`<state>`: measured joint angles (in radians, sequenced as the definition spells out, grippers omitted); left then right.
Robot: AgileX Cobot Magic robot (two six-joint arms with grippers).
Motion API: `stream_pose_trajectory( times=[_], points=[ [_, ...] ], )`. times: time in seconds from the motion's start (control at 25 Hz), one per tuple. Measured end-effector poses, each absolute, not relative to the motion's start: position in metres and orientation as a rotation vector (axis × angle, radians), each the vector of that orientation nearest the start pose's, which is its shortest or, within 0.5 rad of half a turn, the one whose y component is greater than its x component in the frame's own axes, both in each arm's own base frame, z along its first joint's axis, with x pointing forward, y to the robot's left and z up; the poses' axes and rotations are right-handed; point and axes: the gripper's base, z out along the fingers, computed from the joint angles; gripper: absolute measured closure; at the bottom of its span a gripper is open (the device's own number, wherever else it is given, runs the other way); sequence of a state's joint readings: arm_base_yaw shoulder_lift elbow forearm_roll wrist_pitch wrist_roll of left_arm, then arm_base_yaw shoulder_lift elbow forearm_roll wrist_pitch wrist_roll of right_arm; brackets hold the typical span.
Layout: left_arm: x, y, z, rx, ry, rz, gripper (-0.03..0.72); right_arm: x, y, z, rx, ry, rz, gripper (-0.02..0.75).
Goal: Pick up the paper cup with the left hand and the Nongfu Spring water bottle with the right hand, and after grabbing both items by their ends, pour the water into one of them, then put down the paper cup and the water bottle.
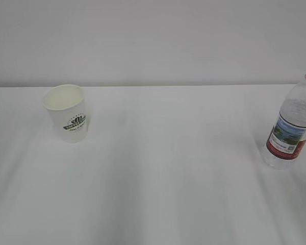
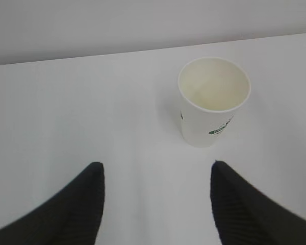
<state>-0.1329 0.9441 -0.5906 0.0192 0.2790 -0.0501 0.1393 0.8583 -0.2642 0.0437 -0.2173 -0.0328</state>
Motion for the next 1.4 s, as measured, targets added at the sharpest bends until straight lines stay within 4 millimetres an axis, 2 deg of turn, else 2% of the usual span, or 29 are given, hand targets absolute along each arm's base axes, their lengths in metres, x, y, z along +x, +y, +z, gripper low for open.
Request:
stream_pose_trajectory(
  times=[0.4,0.64,1.0,1.4],
  points=[
    [0.190,-0.025,0.282,0.108,2.114,-0.089,0.221,0.140,0.017,0.191,-0.044,1.837,0.123,0.204],
    [0.192,-0.025,0.280,0.109,2.125,-0.087,0.222,0.136,0.016,0.163,-0.050,1.925,0.109,0.203],
    [0.192,-0.025,0.278,0.110,2.133,-0.087,0.232,0.143,0.020,0.156,-0.096,1.924,0.120,0.204],
    [0.185,-0.025,0.247,0.047,2.064,-0.139,0.235,0.145,0.020,0.162,-0.091,1.859,0.125,0.203]
  ],
)
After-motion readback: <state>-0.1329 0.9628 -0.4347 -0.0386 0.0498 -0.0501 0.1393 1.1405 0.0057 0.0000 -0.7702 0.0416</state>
